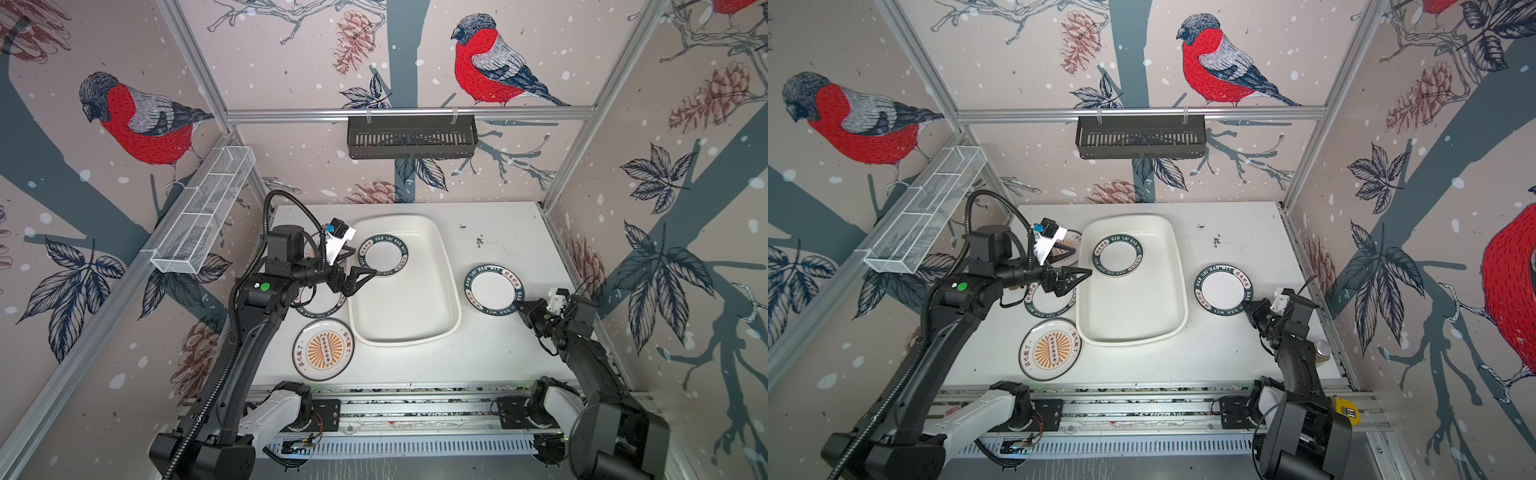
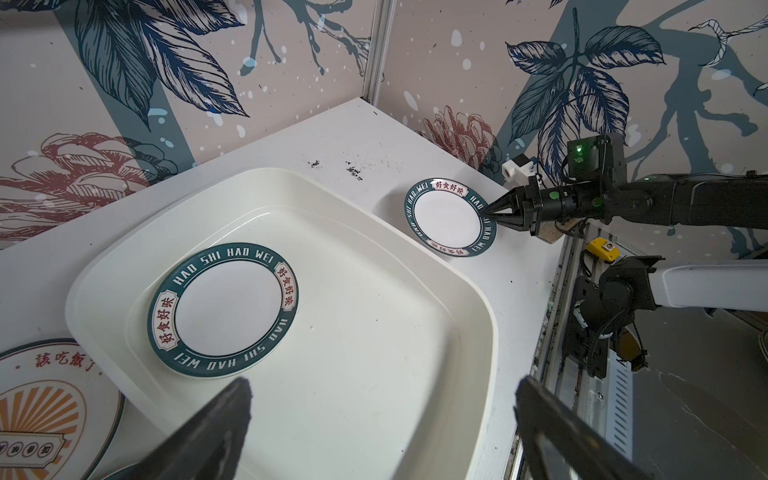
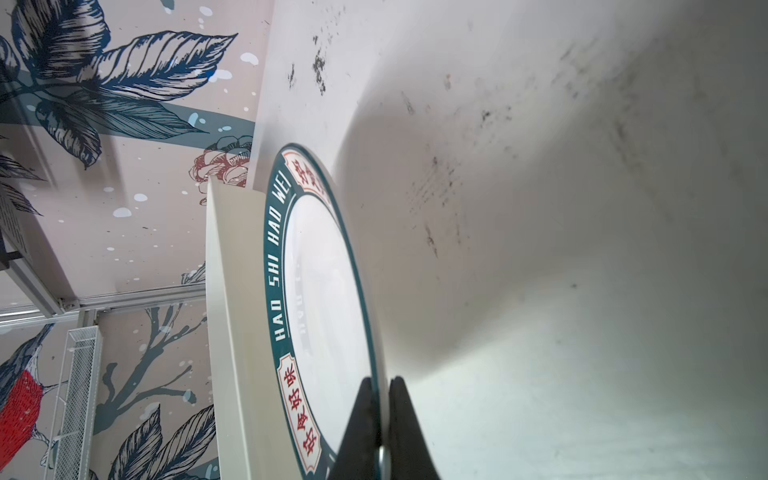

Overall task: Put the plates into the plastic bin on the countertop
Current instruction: 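Lift the green plate off the table with the right gripper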

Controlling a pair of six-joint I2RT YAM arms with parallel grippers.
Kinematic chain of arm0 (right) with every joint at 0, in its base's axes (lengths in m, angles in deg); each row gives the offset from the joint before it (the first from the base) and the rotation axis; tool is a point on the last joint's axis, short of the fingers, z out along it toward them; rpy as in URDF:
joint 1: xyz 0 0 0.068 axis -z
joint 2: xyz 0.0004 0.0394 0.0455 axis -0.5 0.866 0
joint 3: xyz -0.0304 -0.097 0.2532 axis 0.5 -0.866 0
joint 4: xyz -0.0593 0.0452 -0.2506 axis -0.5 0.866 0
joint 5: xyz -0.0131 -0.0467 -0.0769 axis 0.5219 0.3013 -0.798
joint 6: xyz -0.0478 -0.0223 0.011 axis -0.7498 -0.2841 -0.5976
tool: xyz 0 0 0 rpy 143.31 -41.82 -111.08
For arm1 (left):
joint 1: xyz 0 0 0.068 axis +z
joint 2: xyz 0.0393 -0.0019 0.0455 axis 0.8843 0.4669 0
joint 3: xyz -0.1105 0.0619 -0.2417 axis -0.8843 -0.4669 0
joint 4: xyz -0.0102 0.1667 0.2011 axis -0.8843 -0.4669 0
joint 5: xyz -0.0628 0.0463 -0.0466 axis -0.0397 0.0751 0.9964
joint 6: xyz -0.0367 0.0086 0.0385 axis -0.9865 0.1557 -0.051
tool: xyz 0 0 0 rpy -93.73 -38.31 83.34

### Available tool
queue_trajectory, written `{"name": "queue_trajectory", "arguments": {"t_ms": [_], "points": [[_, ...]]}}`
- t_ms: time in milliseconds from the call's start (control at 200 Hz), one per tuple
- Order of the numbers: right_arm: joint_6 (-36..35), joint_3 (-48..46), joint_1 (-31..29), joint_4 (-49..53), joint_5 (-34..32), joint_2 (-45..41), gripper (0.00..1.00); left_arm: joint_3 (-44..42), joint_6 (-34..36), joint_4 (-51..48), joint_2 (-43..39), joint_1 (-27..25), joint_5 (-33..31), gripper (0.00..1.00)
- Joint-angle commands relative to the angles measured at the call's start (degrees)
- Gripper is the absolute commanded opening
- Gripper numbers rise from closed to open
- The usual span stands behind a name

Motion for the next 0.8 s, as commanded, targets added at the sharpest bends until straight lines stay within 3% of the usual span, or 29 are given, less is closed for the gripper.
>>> {"name": "queue_trajectory", "arguments": {"t_ms": [0,795], "points": [[-1.48,2.12,0.44,1.08,1.31,-0.2,0.02,0.07,0.29,1.21,0.02,-0.02,1.15,0.98],[-2.43,14.78,-0.45,4.48,0.59,4.6,0.02,0.86,0.51,0.9,0.46,0.02,0.62,0.98]]}}
